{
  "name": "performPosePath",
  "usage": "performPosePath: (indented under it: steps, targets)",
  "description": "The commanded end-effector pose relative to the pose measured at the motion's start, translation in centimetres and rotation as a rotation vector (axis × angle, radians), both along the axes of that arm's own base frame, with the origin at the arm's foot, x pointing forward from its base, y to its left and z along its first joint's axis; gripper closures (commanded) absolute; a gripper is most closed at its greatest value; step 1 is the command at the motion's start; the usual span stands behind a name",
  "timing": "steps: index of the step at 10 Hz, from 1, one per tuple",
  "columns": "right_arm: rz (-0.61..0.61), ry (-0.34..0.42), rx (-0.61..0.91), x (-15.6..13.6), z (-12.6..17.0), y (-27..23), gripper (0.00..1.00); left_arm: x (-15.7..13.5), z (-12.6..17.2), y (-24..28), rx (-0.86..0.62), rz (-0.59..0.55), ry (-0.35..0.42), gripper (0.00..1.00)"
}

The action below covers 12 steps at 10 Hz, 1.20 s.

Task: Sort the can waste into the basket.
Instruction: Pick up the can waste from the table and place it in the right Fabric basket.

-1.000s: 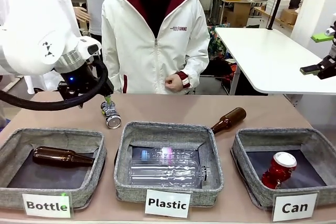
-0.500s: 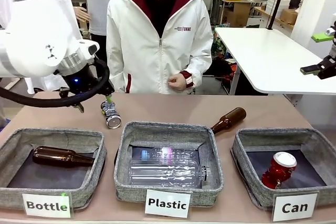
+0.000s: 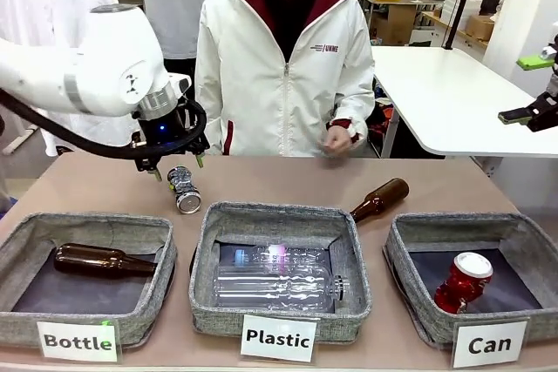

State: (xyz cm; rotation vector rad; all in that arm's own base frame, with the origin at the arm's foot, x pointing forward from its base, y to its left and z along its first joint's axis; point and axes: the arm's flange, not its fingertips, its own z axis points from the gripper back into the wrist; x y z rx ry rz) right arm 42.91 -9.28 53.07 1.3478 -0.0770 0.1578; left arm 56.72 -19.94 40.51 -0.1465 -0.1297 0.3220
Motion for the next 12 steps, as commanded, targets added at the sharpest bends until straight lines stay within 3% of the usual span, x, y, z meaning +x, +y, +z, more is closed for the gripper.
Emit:
performPosePath:
  steps: [1,4,6,8,9,12]
  targets:
    - [0.014,-0.013,-0.006,-0.1,0.2,-0.1,0.00,3.8,0.2,-0.9,0.062,-0.002,0.039,0.00]
    - [0.014,-0.013,-0.006,-0.1,0.2,-0.1,0.00,5.3,-0.9,-1.2,0.124,-0.109,0.044,0.00]
    - [0.014,-0.013,-0.006,-0.1,0.2,-0.1,0.00,5.2,-1.3,-1.0,0.112,-0.108,0.081,0.00]
    - [0.014,-0.013,-0.006,-0.1,0.2,-0.1,0.00,4.6,-1.6,-0.8,0.079,0.124,0.171,0.00]
    - [0.014,-0.013,-0.006,-0.1,0.2,-0.1,0.00,4.0,-1.8,-0.6,0.070,0.200,0.149,0.00]
    - [0.014,-0.013,-0.006,-0.1,0.2,-0.1,0.00,4.3,-3.3,-0.4,0.022,0.161,0.134,0.00]
